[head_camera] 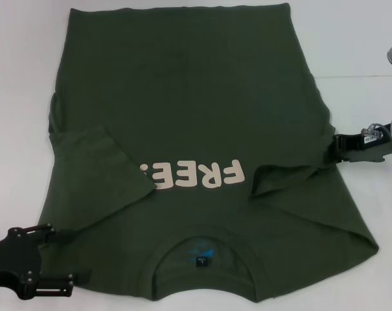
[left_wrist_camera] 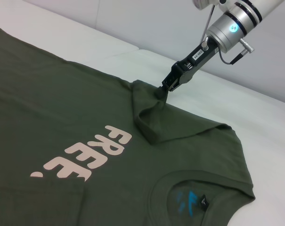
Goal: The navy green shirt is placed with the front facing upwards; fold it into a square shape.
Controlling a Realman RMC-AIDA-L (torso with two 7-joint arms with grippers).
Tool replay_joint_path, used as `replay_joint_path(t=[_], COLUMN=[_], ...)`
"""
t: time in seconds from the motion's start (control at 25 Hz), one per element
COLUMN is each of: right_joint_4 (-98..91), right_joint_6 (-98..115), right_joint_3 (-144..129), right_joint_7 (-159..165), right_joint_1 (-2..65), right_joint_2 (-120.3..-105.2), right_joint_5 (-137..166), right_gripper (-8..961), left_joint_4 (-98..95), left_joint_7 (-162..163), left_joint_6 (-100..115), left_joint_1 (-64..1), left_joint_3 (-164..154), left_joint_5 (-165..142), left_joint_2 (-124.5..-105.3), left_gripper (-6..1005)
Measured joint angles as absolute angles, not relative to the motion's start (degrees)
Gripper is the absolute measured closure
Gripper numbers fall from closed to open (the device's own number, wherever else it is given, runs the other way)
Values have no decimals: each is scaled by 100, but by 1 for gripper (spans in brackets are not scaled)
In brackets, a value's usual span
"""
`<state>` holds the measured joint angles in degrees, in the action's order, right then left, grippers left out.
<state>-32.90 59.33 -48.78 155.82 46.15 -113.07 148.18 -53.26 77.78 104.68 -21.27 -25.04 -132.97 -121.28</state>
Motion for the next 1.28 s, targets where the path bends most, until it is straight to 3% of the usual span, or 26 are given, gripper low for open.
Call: replay_joint_path(t=[0.16,0.44,0.64,1.28], right_joint_4=[-3309,-3324,-3328,-3151], right_joint_6=[5935,5791,5612,4663], right_joint_3=[-4857,-4819,-4816,-4816], right_joint_7=[15552,15536,15404,15177], right_joint_1=[4618,4605,4569,4594], right_joint_2=[-11310,-11302,-11304,-11571], right_joint_5=[14789,14388,13924,13170], right_gripper=[846,890,888,861], left_joint_4=[-5326,-5326,-5326,-5326], left_joint_7=[7778,7778,7814,7848], left_joint_6=[10468,10468,10468,10468], left_joint_1=[-2127,-2137,-2152,-2153], left_joint_3=[-2505,-2504,-2505,-2505], left_joint_5=[-13297,-13297,-13298,-13297], left_joint_2=[-12128,-12128,-12128,-12111], left_gripper=[91,91,92,91])
